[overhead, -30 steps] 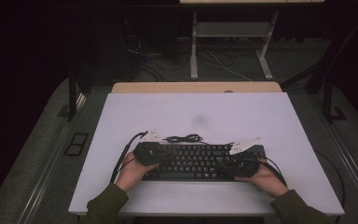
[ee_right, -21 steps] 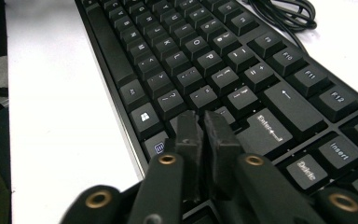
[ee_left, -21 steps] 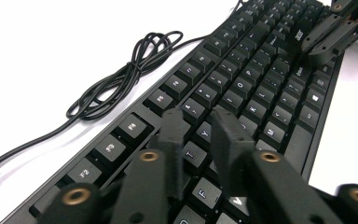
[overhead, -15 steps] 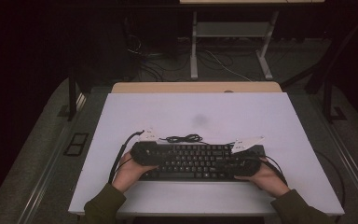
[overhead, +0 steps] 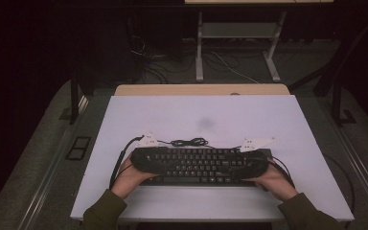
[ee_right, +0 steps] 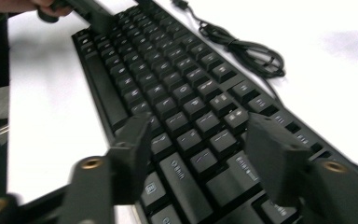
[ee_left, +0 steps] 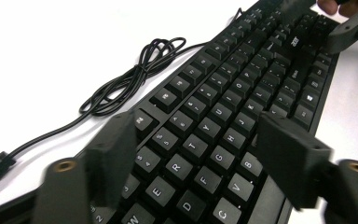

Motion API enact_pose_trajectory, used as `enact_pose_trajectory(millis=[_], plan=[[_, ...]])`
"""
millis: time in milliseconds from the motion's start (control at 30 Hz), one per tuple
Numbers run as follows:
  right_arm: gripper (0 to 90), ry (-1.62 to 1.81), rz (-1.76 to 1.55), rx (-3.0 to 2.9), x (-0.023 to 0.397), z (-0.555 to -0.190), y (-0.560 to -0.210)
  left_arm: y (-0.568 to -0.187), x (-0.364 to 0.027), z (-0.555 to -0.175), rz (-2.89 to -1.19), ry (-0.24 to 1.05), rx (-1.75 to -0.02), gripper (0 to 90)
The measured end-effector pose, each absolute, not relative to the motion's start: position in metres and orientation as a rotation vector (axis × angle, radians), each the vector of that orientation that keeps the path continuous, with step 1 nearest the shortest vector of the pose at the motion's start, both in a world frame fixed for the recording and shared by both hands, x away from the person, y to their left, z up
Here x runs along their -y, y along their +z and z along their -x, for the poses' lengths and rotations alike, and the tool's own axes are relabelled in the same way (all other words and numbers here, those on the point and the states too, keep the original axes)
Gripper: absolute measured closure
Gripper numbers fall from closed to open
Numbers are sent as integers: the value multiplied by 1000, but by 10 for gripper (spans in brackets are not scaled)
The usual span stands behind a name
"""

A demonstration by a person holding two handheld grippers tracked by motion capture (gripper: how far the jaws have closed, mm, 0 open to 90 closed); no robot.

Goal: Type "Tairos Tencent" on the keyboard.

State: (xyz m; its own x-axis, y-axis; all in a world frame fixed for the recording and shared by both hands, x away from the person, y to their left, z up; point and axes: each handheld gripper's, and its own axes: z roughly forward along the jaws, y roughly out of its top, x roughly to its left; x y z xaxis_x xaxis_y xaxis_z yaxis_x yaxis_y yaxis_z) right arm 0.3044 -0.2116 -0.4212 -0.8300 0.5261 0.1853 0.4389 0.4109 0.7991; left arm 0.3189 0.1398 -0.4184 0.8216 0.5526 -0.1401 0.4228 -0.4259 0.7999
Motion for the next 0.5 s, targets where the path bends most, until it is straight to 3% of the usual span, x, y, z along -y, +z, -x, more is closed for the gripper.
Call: enact_pose_trajectory(millis=[267, 500], plan=[[219, 1438, -916, -2459, 211, -309, -418, -418, -146, -314, -2057, 198, -722, 209], [229, 1414, -944, -2465, 207, -314, -413, -418, -151, -313, -2047, 201, -736, 211]])
